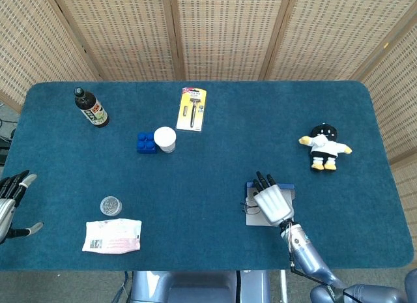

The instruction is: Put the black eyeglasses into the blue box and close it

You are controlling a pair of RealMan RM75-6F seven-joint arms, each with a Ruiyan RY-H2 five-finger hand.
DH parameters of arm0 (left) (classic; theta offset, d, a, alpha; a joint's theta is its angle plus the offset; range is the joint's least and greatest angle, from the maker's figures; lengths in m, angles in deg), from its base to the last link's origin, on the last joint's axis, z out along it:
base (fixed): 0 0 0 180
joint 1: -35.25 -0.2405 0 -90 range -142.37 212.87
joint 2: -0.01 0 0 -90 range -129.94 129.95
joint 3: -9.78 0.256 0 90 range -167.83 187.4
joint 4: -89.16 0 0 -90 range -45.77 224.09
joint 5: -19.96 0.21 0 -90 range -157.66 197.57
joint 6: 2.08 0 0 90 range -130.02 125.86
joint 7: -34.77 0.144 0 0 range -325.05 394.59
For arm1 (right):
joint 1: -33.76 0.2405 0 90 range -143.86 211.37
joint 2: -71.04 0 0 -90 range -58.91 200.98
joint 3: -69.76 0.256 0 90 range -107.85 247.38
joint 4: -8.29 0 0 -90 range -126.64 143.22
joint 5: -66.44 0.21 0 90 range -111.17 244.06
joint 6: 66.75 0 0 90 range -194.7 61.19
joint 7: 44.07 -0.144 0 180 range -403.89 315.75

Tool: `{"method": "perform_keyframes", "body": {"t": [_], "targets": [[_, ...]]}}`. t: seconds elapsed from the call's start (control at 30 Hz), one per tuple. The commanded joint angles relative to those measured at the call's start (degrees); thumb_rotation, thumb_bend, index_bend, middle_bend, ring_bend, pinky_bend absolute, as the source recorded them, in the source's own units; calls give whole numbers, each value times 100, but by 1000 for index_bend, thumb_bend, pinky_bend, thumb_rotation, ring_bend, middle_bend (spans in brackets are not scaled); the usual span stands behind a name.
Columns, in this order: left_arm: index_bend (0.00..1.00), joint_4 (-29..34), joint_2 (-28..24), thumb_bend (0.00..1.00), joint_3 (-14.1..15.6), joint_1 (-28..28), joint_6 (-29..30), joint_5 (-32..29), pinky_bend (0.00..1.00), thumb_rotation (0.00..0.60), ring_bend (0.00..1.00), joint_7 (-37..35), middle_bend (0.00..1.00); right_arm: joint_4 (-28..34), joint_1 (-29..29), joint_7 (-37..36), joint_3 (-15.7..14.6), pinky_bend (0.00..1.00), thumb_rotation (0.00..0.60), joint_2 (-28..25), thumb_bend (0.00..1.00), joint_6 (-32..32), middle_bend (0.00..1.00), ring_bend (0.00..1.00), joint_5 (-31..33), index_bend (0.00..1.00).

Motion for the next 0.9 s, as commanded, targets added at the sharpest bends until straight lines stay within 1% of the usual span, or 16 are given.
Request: {"method": "perform_keyframes", "body": {"t": [0.03, 0.53, 0.83, 0.9], "targets": [[0, 4, 5, 0, 0, 2, -8, -6, 0, 600, 0, 13, 0, -117, -13, -62, 21, 181, 600, 19, 558, 42, 213, 68, 40, 650], [0, 8, 30, 0, -6, 31, -81, -62, 0, 600, 0, 78, 0, -672, -41, -367, 114, 181, 600, 114, 556, 254, 207, 68, 218, 650], [0, 28, 44, 0, -4, 36, -93, -72, 0, 600, 0, 128, 0, -698, -62, -490, 182, 181, 600, 87, 556, 281, 204, 68, 267, 650], [0, 29, 43, 0, 0, 37, -97, -69, 0, 600, 0, 131, 0, -655, -70, -569, 178, 181, 600, 54, 537, 311, 199, 68, 262, 650]]}}
